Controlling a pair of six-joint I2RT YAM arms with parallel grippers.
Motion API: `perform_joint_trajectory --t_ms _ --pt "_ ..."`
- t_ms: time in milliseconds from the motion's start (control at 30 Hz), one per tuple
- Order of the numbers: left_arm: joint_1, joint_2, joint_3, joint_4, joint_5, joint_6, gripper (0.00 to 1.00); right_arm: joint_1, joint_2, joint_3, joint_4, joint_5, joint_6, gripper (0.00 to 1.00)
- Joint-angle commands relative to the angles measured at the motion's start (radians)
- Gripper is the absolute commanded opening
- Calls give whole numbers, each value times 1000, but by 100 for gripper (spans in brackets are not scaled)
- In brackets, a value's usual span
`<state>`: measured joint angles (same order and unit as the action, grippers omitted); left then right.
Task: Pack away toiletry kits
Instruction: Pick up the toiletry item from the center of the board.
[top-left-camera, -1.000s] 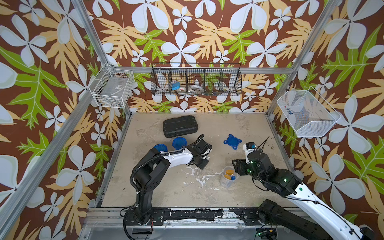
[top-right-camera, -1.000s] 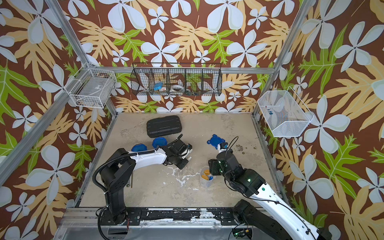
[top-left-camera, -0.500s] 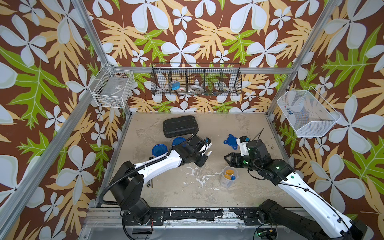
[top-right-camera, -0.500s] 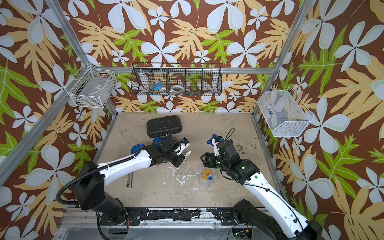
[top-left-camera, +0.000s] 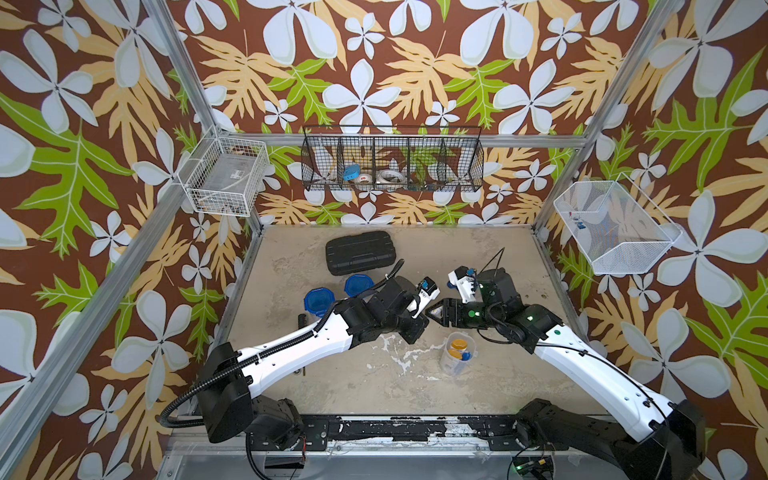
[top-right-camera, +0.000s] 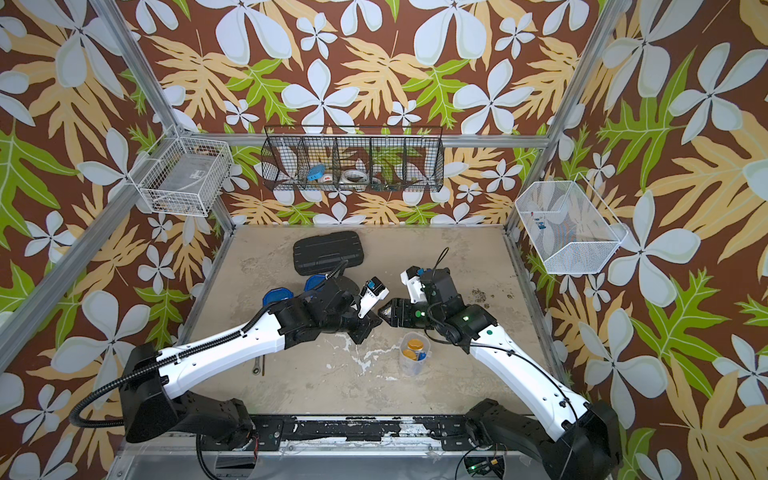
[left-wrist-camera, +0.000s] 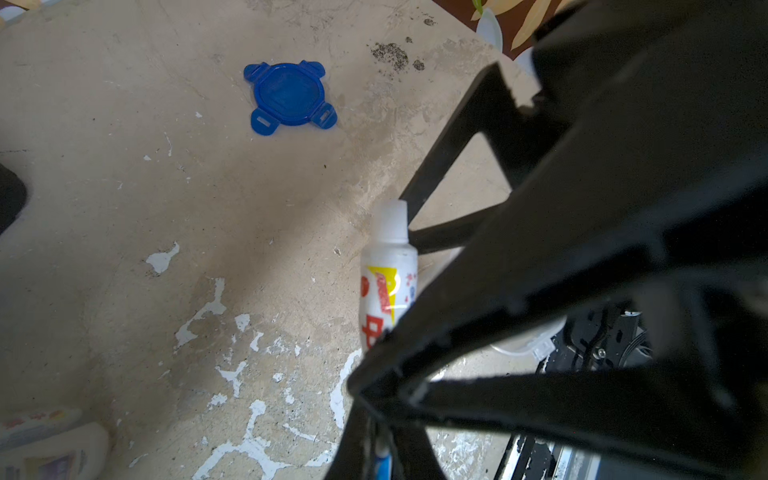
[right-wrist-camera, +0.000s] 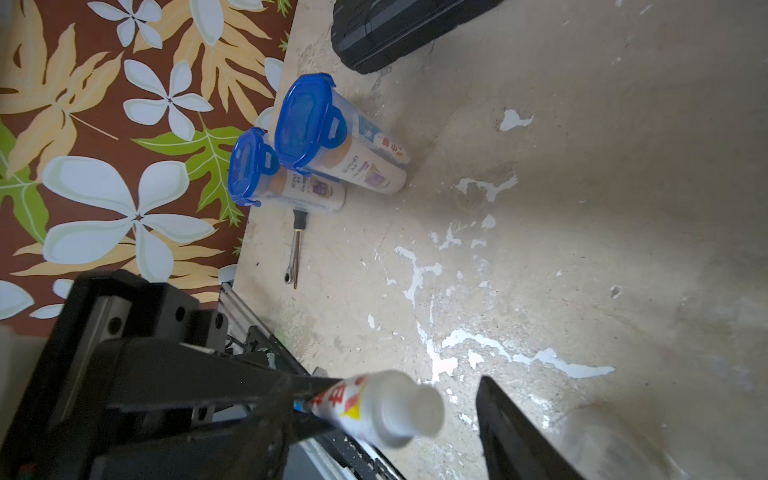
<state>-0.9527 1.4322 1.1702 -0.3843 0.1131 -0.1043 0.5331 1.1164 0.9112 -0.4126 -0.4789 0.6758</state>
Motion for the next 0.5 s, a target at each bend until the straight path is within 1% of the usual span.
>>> perform_joint_trajectory --t_ms 0,100,167,233,467 --pt "-10 4 11 32 -1 -23 0 1 2 -4 49 -47 17 65" --pt "-17 6 13 42 0 -24 0 1 -2 -6 44 -43 18 57" --pt "-20 6 11 42 0 -23 0 1 -5 -10 48 -44 26 44" --pt "-22 2 8 42 0 -23 0 1 -10 -17 54 -42 33 36" --pt "-25 -9 -14 47 0 -21 0 1 -15 -25 69 -41 39 19"
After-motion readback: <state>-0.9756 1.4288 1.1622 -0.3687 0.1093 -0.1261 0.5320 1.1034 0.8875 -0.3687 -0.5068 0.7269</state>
